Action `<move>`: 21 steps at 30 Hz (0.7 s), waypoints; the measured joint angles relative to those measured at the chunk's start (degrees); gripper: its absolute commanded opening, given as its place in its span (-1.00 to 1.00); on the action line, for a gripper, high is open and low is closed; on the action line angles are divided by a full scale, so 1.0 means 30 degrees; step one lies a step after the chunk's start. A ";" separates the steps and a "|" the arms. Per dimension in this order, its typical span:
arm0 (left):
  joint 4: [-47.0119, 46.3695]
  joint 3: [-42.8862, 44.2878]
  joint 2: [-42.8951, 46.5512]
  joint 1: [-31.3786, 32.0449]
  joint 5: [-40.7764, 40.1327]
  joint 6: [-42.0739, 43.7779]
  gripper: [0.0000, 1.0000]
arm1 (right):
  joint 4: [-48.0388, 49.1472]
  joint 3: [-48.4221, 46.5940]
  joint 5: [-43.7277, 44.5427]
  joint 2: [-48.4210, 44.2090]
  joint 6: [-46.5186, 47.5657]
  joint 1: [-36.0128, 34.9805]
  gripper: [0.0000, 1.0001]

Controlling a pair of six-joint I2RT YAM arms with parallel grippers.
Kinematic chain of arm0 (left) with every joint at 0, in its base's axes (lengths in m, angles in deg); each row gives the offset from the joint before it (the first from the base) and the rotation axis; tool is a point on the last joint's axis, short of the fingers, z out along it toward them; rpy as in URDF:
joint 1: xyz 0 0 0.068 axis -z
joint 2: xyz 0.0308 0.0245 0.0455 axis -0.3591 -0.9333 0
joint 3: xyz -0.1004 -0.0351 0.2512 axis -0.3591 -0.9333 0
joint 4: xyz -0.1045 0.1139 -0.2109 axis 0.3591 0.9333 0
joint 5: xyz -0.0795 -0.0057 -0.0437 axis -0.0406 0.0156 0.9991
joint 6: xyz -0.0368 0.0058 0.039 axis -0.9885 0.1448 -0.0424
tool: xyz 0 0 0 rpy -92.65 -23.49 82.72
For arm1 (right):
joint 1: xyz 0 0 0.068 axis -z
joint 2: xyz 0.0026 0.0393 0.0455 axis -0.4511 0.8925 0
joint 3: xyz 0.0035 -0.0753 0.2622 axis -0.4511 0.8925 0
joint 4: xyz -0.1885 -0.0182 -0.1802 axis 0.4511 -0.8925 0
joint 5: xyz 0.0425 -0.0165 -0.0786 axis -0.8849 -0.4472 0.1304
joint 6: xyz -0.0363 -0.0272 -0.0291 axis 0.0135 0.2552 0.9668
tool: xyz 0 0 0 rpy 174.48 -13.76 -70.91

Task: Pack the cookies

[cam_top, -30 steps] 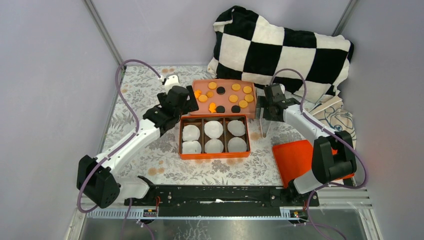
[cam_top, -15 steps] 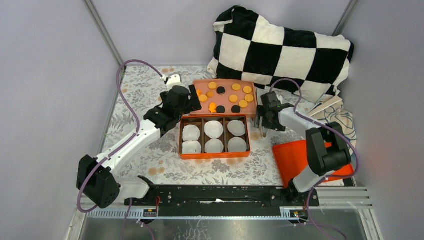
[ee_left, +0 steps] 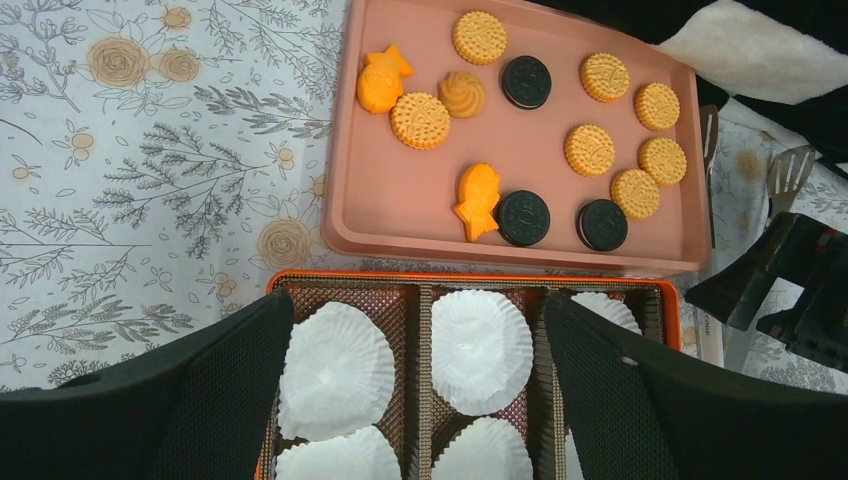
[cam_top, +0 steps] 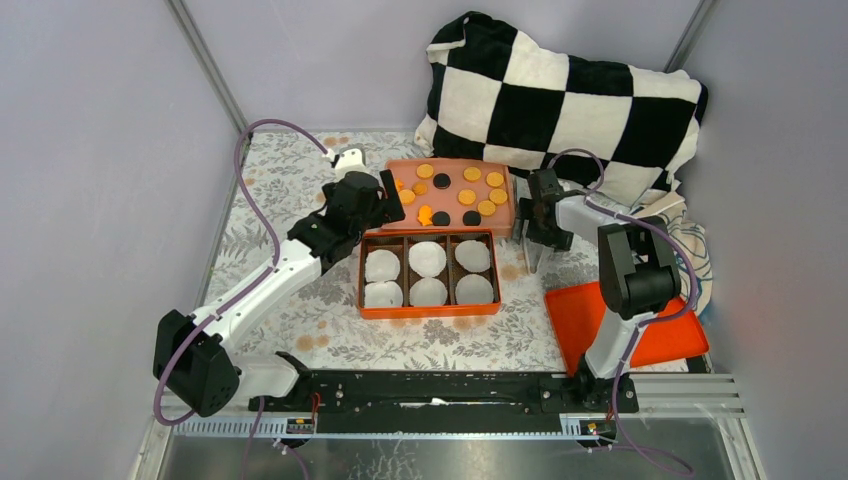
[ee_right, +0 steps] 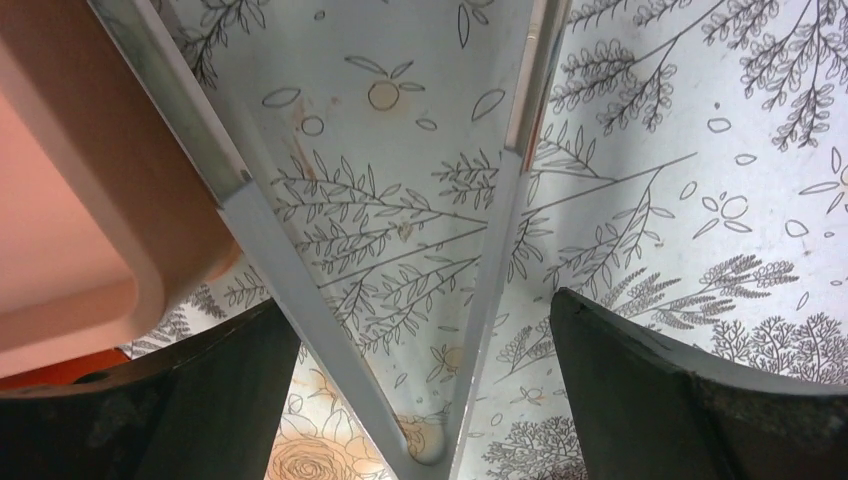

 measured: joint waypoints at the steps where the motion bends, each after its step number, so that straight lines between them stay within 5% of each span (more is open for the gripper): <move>1: -0.0022 0.0000 0.0000 0.0015 0.0022 0.0015 0.98 | 0.0007 -0.0153 -0.0007 0.0124 0.0000 0.0073 0.95; 11: -0.0255 0.0000 -0.0007 0.0022 0.0248 0.0022 0.98 | 0.0168 -0.1246 -0.0488 0.1027 0.0481 0.0284 0.36; 21: -0.0270 -0.0036 -0.0109 0.0197 0.0372 0.0029 0.97 | 0.0015 -0.1807 -0.0984 0.1450 0.0619 0.0350 0.57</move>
